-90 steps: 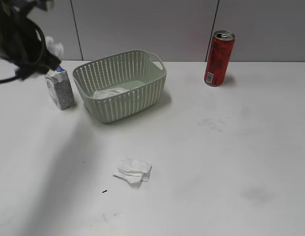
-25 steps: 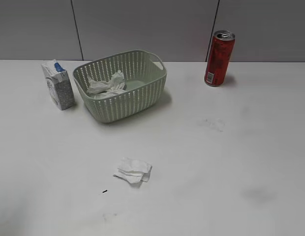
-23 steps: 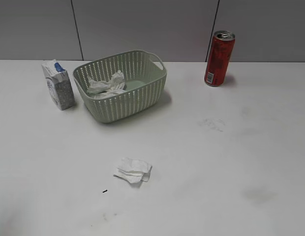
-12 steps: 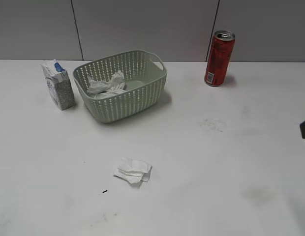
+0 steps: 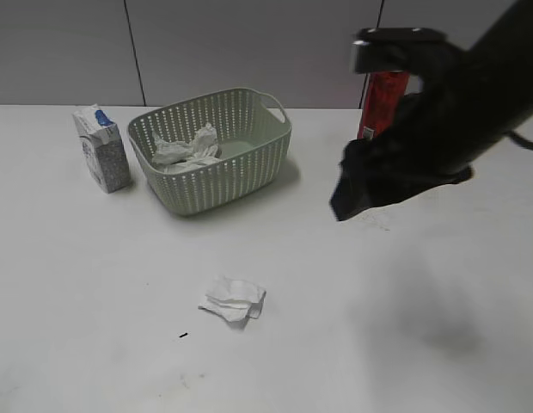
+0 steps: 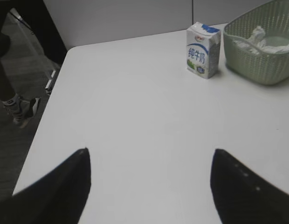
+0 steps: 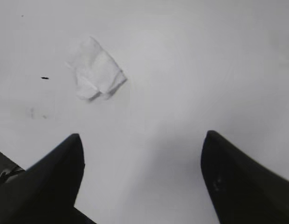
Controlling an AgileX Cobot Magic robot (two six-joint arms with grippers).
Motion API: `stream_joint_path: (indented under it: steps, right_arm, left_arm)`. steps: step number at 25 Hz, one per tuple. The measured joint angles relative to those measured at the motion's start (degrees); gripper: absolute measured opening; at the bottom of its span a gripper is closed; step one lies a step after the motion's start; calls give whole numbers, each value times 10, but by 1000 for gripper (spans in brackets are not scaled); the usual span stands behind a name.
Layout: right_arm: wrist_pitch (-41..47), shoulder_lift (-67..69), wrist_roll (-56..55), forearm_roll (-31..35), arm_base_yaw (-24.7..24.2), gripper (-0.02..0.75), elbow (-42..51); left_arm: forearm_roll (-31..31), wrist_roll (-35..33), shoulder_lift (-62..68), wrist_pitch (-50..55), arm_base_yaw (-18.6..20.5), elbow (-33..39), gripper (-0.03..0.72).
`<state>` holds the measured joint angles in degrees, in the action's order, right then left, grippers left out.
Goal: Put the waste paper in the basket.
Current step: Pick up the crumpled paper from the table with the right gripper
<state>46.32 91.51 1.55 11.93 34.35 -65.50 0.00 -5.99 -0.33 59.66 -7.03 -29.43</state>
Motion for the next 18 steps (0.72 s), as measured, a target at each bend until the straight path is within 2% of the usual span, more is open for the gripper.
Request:
stream_joint_path:
  steps: [5, 8, 13, 18]
  right_arm:
    - [-21, 125, -11, -6, 88, 589, -72]
    - [-28, 195, -16, -6, 119, 589, -118]
    - [-31, 284, -16, -6, 133, 576, -177]
    - [-28, 335, -16, -8, 133, 566, -192]
  left_arm:
    - [8, 4, 0, 1, 0, 5, 589]
    - [-5, 5, 0, 1, 0, 5, 587]
    - [-11, 6, 0, 0, 0, 6, 551]
    - [-12, 6, 0, 0, 0, 6, 522]
